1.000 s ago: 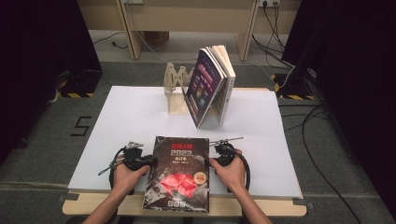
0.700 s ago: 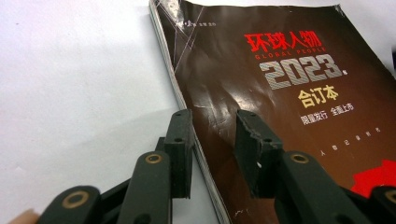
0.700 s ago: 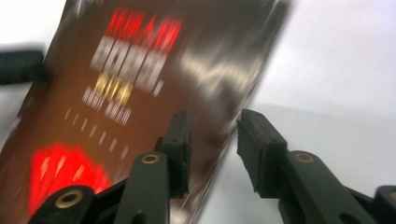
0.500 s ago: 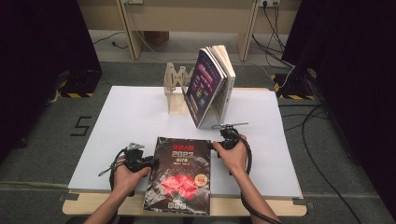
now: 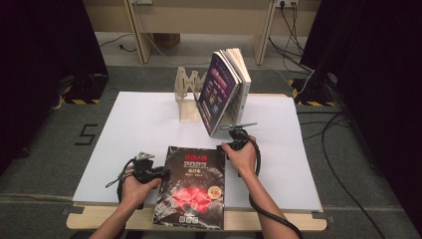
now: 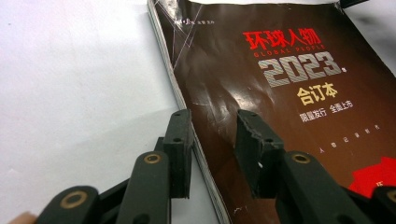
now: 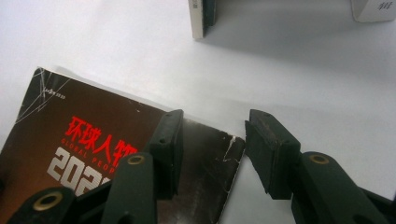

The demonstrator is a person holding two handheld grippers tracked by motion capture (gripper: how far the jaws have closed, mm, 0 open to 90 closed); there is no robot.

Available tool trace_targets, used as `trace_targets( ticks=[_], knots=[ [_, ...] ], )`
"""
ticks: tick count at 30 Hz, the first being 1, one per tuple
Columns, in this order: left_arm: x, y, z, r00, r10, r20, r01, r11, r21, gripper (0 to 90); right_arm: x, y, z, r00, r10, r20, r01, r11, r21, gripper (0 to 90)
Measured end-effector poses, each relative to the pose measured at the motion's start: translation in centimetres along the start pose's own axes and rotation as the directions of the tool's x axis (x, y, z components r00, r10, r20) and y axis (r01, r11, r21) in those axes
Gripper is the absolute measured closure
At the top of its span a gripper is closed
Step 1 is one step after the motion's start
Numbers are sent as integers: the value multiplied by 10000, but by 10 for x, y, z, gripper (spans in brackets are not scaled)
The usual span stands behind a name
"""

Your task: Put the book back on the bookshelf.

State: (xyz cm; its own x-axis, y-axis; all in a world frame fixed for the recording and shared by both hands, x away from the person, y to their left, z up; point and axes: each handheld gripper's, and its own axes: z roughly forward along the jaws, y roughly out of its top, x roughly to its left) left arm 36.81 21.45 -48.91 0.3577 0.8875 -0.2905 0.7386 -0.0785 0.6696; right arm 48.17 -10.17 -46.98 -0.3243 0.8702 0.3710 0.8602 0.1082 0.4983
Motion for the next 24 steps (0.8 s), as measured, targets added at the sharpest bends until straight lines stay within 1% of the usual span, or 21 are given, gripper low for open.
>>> trace_targets(
  ticks=[4, 7, 11, 12, 13, 15, 18, 19, 21, 24],
  knots=[
    [0, 0, 0, 10000, 11, 20, -11, 10000, 11, 657, -1, 0, 3, 10000, 33, 9, -33, 10000, -2, 559],
    [0, 0, 0, 9998, 174, 14, -174, 9998, 107, 658, -2, 0, 3, 10000, 59, -32, -59, 10000, -14, 558],
    [-1, 0, 0, 9997, 240, -90, -239, 9997, 85, 660, -2, -2, 3, 9996, 248, -106, -249, 9997, -58, 561],
    [-2, 0, 0, 9996, 250, -113, -250, 9997, 85, 661, -2, -2, 3, 9998, 171, -123, -171, 9998, -73, 561],
    [-2, 0, 0, 9996, 254, -120, -253, 9996, 95, 664, -2, -2, 2, 9991, 392, -186, -393, 9992, -45, 561],
    [-1, 0, 0, 9996, 250, -118, -249, 9996, 99, 667, -3, -3, 1, 9986, 463, -240, -463, 9989, 20, 561],
    [-1, 0, 0, 9996, 247, -128, -246, 9996, 103, 670, -5, -4, 0, 9962, 719, -499, -713, 9974, 136, 562],
    [-2, 0, 0, 9997, 211, -129, -210, 9998, 72, 670, -5, -4, -1, 9957, 760, -536, -753, 9970, 158, 561],
    [-2, 0, 1, 9997, 186, -131, -185, 9998, 73, 670, -4, -5, 0, 9969, 605, -501, -600, 9981, 107, 562],
    [-2, 0, 0, 9998, 142, -118, -141, 9999, 50, 670, -4, -6, -2, 9951, 833, -539, -823, 9964, 205, 562]
  ],
)
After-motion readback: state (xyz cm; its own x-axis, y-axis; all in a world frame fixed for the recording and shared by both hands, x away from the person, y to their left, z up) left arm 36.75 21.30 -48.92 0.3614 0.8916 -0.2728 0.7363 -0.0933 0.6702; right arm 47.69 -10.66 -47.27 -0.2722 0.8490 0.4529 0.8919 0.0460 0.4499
